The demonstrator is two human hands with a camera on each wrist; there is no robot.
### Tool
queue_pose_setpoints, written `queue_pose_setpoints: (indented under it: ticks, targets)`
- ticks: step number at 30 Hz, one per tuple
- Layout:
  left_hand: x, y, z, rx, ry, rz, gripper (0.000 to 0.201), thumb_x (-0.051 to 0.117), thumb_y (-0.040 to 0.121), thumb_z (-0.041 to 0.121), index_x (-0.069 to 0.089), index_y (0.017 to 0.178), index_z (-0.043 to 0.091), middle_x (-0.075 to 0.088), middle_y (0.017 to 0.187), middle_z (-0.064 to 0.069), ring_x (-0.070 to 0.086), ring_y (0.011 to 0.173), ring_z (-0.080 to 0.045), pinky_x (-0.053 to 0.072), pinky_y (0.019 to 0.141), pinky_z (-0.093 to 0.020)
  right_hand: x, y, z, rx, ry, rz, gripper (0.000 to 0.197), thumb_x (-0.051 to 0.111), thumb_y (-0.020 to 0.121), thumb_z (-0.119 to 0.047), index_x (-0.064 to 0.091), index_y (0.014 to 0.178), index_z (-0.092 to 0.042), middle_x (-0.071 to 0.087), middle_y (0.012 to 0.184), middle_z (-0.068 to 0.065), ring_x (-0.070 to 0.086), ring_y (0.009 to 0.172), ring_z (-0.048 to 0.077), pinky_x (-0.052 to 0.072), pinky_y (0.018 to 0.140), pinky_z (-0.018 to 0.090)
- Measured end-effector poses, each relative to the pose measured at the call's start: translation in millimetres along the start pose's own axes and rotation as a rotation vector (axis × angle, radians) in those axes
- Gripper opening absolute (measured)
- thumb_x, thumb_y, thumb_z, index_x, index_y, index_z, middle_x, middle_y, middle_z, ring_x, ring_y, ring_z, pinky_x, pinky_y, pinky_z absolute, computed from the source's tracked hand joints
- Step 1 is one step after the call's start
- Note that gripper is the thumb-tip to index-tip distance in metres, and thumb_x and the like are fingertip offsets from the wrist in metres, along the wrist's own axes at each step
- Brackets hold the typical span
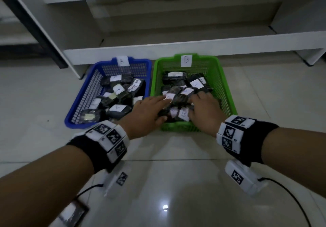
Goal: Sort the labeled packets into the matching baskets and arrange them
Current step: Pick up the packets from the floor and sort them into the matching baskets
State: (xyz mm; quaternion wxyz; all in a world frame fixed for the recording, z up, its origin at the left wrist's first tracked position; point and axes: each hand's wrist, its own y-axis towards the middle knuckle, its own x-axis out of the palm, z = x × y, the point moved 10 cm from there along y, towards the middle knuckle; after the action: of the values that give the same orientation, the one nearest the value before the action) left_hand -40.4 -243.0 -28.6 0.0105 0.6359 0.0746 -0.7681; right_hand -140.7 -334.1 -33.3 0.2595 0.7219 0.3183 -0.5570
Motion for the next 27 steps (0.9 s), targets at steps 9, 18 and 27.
queue_pose_setpoints:
  ticks: [9,18,27]
  targets:
    - [18,-215,-109,0.056,0.143,-0.278,0.048,0.042,0.095,0.040,0.034,0.142,0.033,0.040,0.143,0.012,0.036,0.130,-0.011,0.027,0.105,-0.031,55,-56,-214,-0.410,0.195,-0.317,0.026,0.051,0.089,-0.016,0.057,0.114,-0.012,0.054,0.119,0.007,0.045,0.114,0.024,0.037,0.094,0.032]
    - [59,-329,-219,-0.260,0.000,-0.470,0.071,0.055,0.089,0.046,0.018,0.147,0.029,0.030,0.146,0.006,0.028,0.134,-0.015,0.030,0.110,-0.036,149,-115,-334,-0.513,0.137,-0.614,0.039,0.048,0.093,-0.027,0.045,0.130,-0.016,0.046,0.131,0.005,0.041,0.120,0.023,0.039,0.097,0.034]
    - [90,-337,-247,-0.254,-0.130,-0.546,0.099,0.074,0.078,0.034,0.008,0.151,0.026,0.015,0.154,-0.005,0.020,0.140,-0.024,0.023,0.113,-0.034,212,-116,-352,-0.353,-0.083,-0.675,0.074,0.059,0.078,-0.061,0.038,0.129,-0.012,0.042,0.125,0.011,0.045,0.112,0.030,0.045,0.090,0.043]
